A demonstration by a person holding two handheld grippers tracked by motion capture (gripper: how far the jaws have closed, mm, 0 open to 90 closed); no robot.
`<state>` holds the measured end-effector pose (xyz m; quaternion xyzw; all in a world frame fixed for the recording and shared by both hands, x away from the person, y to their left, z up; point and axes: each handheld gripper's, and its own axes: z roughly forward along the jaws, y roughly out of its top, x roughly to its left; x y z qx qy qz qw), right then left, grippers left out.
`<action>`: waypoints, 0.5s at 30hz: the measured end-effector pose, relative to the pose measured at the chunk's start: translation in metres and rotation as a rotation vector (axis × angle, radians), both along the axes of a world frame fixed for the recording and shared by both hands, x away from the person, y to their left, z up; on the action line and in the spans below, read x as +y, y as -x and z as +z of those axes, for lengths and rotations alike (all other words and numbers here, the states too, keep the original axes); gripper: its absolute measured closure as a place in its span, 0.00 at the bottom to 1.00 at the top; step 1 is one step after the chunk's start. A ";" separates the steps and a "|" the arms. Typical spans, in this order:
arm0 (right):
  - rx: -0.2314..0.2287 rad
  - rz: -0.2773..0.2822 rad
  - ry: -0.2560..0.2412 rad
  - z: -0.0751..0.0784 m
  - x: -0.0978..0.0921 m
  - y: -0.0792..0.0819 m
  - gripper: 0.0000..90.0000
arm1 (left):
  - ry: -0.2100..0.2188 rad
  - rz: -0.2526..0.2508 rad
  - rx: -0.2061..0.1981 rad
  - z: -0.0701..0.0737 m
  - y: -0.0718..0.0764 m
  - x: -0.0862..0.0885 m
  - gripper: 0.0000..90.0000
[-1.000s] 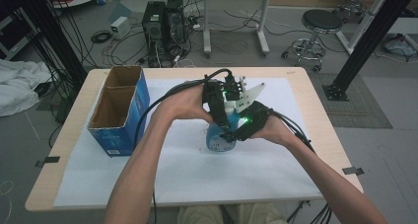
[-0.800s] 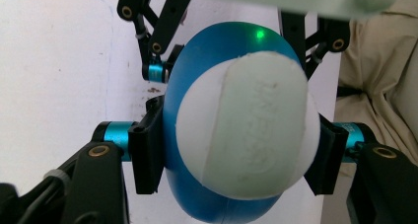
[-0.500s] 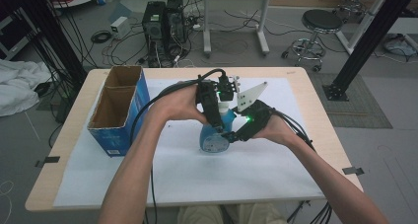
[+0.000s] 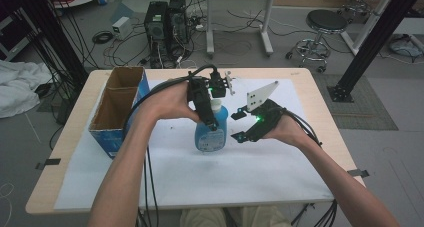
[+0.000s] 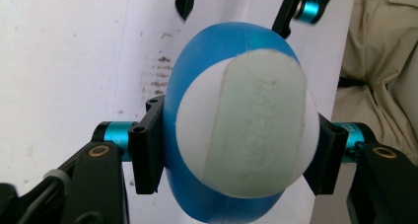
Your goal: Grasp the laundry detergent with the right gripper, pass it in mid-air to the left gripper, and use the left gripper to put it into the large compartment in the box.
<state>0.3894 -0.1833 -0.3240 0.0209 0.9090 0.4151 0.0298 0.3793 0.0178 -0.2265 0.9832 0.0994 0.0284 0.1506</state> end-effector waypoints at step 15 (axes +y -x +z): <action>-0.031 -0.095 0.105 0.009 -0.038 0.002 0.25 | 0.018 0.149 0.001 0.050 -0.009 0.050 0.42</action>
